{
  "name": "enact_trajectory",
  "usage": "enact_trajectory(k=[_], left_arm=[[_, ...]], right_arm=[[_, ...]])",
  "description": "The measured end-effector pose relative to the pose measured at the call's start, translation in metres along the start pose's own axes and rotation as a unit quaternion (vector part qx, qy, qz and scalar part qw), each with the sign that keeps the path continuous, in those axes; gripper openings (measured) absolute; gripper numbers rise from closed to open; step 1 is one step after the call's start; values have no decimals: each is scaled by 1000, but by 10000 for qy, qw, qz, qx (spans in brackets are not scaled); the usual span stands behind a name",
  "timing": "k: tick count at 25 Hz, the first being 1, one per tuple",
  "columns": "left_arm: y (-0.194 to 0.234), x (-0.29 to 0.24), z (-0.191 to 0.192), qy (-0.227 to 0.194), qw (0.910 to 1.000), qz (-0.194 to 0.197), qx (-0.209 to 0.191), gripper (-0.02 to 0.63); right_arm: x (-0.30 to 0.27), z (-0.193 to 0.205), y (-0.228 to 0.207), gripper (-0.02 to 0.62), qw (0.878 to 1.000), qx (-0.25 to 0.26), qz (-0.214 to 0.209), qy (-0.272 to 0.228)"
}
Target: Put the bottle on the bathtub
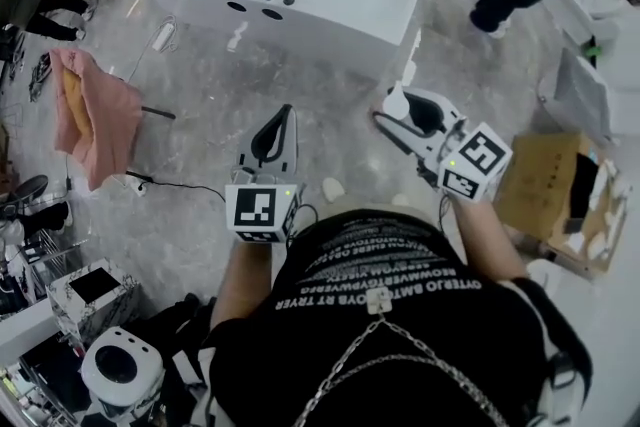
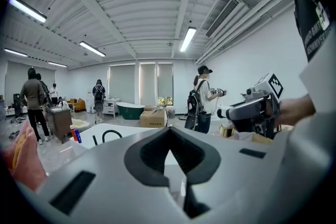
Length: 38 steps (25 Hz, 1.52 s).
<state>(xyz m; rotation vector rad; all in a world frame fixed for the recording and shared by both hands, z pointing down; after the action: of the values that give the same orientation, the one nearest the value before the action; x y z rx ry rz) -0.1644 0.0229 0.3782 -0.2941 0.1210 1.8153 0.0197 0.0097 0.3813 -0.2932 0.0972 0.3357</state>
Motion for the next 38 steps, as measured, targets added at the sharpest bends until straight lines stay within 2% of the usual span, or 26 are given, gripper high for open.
enact_trajectory(k=[8,12,22,28,38], left_arm=[[34,-1,1,-137,9996,214,112,2],[48,1,12,-54,9996,259,123,2],[45,-3,10,-67,9992,355,175,2],[61,-18,9,16,9997,166,186,2],[76,-72,-15,-11,9998,-26,190,2]], right_arm=[[-30,-13,6,181,9996,104,260,6],[-39,-15,11,181,9994,110,326,-3],[-48,-20,10,181,9997,52,227,-35],[-59,-26,-13,181,9999,48,165,-6],[-82,-41,-71,181,10000,-32,-40,-52]])
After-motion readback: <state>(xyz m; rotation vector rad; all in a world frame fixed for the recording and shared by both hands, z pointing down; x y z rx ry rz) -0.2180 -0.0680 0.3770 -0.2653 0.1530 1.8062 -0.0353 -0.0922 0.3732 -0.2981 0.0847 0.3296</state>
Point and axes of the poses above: the fingertips, and each gripper's own axes: x backward along the fingers, y to its left, z out of its underside, the point moved 3 cm from there along x, backward along the fingers, and after that the axes turned 10 degrees about -z, right-handed, at the moved point
